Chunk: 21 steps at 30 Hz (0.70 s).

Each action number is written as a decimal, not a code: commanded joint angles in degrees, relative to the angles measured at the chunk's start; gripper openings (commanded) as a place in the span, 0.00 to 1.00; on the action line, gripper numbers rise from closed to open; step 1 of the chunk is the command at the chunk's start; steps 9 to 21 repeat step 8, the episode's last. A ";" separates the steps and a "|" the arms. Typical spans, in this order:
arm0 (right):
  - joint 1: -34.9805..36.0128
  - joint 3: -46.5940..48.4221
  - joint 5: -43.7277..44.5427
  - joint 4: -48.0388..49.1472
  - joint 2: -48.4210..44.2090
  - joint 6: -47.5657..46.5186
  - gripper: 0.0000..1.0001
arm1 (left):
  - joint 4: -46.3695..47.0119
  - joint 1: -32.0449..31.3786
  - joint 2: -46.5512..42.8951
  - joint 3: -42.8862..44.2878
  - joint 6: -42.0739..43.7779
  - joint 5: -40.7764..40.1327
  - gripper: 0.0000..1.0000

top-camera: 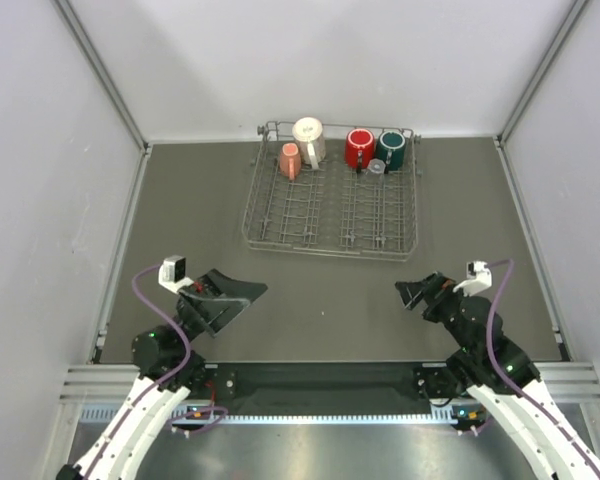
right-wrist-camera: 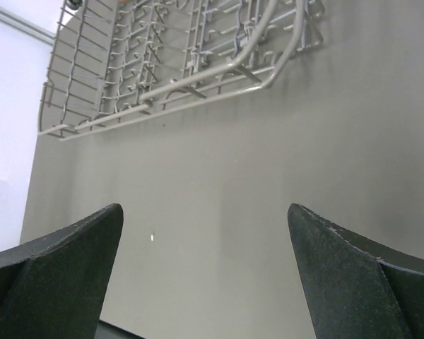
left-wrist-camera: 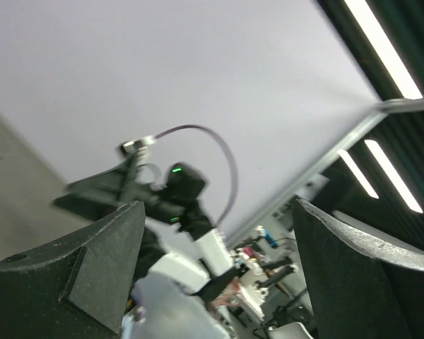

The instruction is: Load the cups into the dish rack

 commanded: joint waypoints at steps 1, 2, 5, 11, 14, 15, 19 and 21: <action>0.78 -1.36 -0.10 4.99 -4.92 1.34 1.00 | 19.78 0.22 -1.47 -11.55 -9.90 2.35 0.89; 0.69 -1.89 -0.19 5.44 -6.15 0.82 1.00 | 21.10 0.22 -1.38 -11.56 -10.69 3.40 0.89; 0.78 -3.12 0.16 7.46 -5.99 0.64 1.00 | 24.36 0.22 -1.21 -11.56 -12.27 4.98 0.90; 0.78 -5.05 0.43 10.61 -6.52 0.90 1.00 | 24.02 0.22 -1.38 -11.73 -13.16 6.39 0.89; 0.78 -5.05 0.43 10.61 -6.52 0.90 1.00 | 24.02 0.22 -1.38 -11.73 -13.16 6.39 0.89; 0.78 -5.05 0.43 10.61 -6.52 0.90 1.00 | 24.02 0.22 -1.38 -11.73 -13.16 6.39 0.89; 0.78 -5.05 0.43 10.61 -6.52 0.90 1.00 | 24.02 0.22 -1.38 -11.73 -13.16 6.39 0.89; 0.78 -5.05 0.43 10.61 -6.52 0.90 1.00 | 24.02 0.22 -1.38 -11.73 -13.16 6.39 0.89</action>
